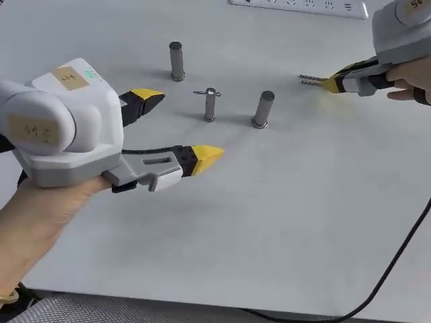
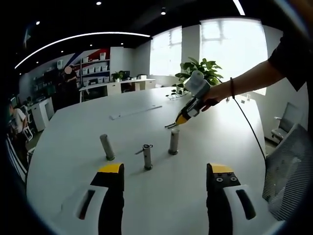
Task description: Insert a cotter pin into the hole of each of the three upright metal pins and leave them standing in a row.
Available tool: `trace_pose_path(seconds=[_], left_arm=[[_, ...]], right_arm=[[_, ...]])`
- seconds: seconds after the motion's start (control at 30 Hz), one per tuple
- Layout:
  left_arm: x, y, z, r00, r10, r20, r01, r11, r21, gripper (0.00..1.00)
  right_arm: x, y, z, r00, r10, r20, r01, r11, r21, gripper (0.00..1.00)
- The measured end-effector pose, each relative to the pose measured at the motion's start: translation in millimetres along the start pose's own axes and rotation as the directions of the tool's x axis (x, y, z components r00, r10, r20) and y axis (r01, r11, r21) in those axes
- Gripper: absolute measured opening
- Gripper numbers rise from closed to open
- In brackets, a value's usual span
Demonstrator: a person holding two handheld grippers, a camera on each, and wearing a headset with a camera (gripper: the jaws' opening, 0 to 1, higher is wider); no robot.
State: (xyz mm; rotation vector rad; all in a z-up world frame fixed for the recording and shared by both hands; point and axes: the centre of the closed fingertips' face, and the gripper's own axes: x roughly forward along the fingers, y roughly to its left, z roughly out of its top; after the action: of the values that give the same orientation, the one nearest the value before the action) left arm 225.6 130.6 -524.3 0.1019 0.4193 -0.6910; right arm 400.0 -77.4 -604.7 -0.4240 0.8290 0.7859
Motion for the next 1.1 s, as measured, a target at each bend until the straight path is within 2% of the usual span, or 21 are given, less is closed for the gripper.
trace_pose_path(seconds=[0.27, 0.47, 0.6, 0.73, 0.77, 0.8, 0.87, 0.97, 1.07, 1.1], left_arm=[[-0.4, 2.6, -0.4, 1.0, 0.001, 0.001, -0.001, 1.0, -0.003, 0.67], [-2.0, 4.9, -0.9, 1.0, 0.005, 0.001, -0.005, 1.0, -0.006, 0.67], [-2.8, 6.0, -1.2, 1.0, 0.007, 0.002, -0.007, 1.0, -0.008, 0.67], [-2.9, 6.3, -1.3, 1.0, 0.006, 0.002, -0.006, 1.0, -0.01, 0.67], [-2.8, 6.4, -1.3, 1.0, 0.006, 0.002, -0.006, 1.0, -0.009, 0.67], [-2.8, 6.4, -1.3, 1.0, 0.006, 0.002, -0.006, 1.0, -0.009, 0.67], [-2.9, 6.4, -1.2, 1.0, 0.004, 0.002, -0.004, 1.0, -0.008, 0.67], [-3.3, 7.0, -1.2, 1.0, 0.004, 0.001, -0.004, 1.0, -0.007, 0.67], [-3.5, 7.0, -1.5, 1.0, 0.001, -0.001, -0.001, 1.0, -0.004, 0.67], [-3.7, 6.8, -1.6, 1.0, 0.001, -0.002, -0.001, 1.0, -0.002, 0.67]], right_arm=[[0.7, 3.5, -0.8, 0.9988, 0.028, -0.041, -0.028, 1.0, -0.013, 0.06], [0.7, 9.3, -2.9, 0.9963, 0.039, -0.077, -0.043, 0.998, -0.053, 0.05], [-1.5, 13.0, -3.5, 0.9929, 0.054, -0.106, -0.063, 0.995, -0.082, 0.05], [-3.3, 16.9, -4.3, 0.9855, 0.084, -0.148, -0.101, 0.988, -0.114, 0.05], [-3.6, 17.6, -4.6, 0.9835, 0.088, -0.158, -0.108, 0.986, -0.125, 0.04], [-5.0, 18.9, -5.5, 0.9785, 0.094, -0.184, -0.125, 0.978, -0.168, 0.04], [-5.9, 21.6, -5.9, 0.9736, 0.098, -0.206, -0.138, 0.971, -0.193, 0.03], [-7.4, 27.0, -6.3, 0.9631, 0.102, -0.249, -0.168, 0.952, -0.258, 0.02], [-8.6, 30.3, -6.4, 0.9566, 0.104, -0.272, -0.181, 0.944, -0.276, 0.01], [-9.8, 32.5, -6.9, 0.9514, 0.107, -0.289, -0.196, 0.933, -0.301, 0.0]])
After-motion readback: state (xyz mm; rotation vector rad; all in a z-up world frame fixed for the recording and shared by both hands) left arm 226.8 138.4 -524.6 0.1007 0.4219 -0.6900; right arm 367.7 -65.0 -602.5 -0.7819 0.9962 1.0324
